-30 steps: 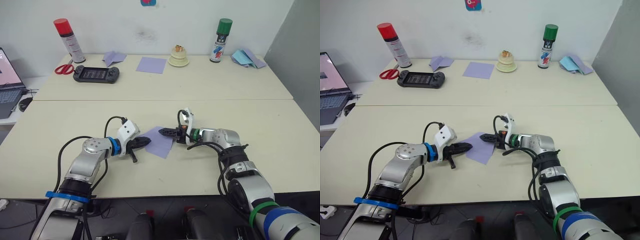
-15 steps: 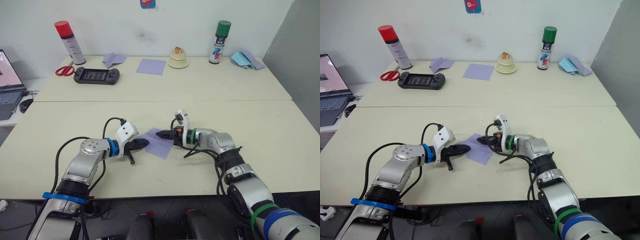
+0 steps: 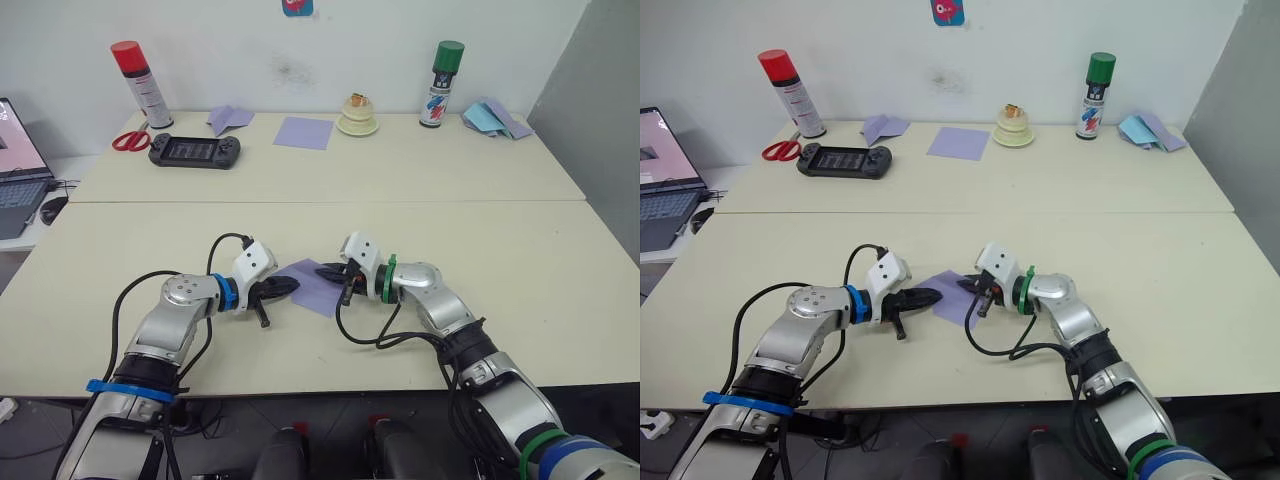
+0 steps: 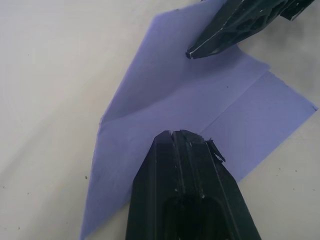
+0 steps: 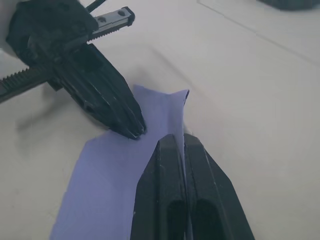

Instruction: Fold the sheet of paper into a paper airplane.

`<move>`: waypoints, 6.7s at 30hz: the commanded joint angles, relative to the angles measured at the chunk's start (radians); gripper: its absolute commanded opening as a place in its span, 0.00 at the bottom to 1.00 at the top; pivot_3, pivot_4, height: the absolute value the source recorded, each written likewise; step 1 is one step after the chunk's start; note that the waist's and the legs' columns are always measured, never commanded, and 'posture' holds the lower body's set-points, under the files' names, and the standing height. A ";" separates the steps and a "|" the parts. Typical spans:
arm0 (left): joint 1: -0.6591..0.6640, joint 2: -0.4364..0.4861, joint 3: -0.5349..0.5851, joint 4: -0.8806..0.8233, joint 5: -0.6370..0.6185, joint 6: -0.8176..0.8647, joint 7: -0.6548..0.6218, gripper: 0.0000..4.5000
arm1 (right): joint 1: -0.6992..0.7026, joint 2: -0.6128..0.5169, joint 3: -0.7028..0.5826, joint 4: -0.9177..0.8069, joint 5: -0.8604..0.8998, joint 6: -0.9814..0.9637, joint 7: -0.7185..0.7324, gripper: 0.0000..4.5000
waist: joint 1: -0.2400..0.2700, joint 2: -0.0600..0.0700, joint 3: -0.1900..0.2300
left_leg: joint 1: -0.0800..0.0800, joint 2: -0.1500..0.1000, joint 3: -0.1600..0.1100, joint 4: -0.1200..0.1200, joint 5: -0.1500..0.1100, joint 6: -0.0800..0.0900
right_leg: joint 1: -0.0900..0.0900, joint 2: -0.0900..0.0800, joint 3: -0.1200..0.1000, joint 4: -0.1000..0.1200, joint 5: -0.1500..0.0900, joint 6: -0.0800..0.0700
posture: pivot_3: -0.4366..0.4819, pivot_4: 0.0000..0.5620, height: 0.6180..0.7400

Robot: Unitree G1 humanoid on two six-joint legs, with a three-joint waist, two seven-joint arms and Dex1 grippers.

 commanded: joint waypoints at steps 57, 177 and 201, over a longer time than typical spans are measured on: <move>0.014 0.056 0.066 0.063 -0.087 0.389 0.039 0.00 | 0.133 0.035 0.109 -0.235 -0.166 0.039 -0.097 0.00 | -0.004 0.000 0.000 | 0.006 0.001 0.001 -0.001 0.000 0.000 | 0.003 0.001 0.002 0.001 0.000 0.000 | 0.48 0.27 1.00; -0.059 -0.002 -0.076 0.178 0.151 -0.106 0.018 0.00 | 0.133 0.065 0.212 -0.195 -0.221 0.182 -0.065 0.00 | -0.016 0.001 -0.005 | 0.009 0.001 0.002 -0.015 0.000 0.000 | 0.001 0.001 0.002 -0.001 -0.002 -0.003 | 0.48 0.27 1.00; -0.057 -0.025 -0.121 0.303 0.239 -0.276 0.065 0.00 | 0.178 -0.033 0.103 -0.457 0.037 0.477 0.125 0.28 | -0.012 0.002 -0.014 | 0.027 0.001 0.000 -0.018 0.000 0.000 | 0.022 0.001 0.000 -0.010 -0.006 0.001 | 0.48 0.27 1.00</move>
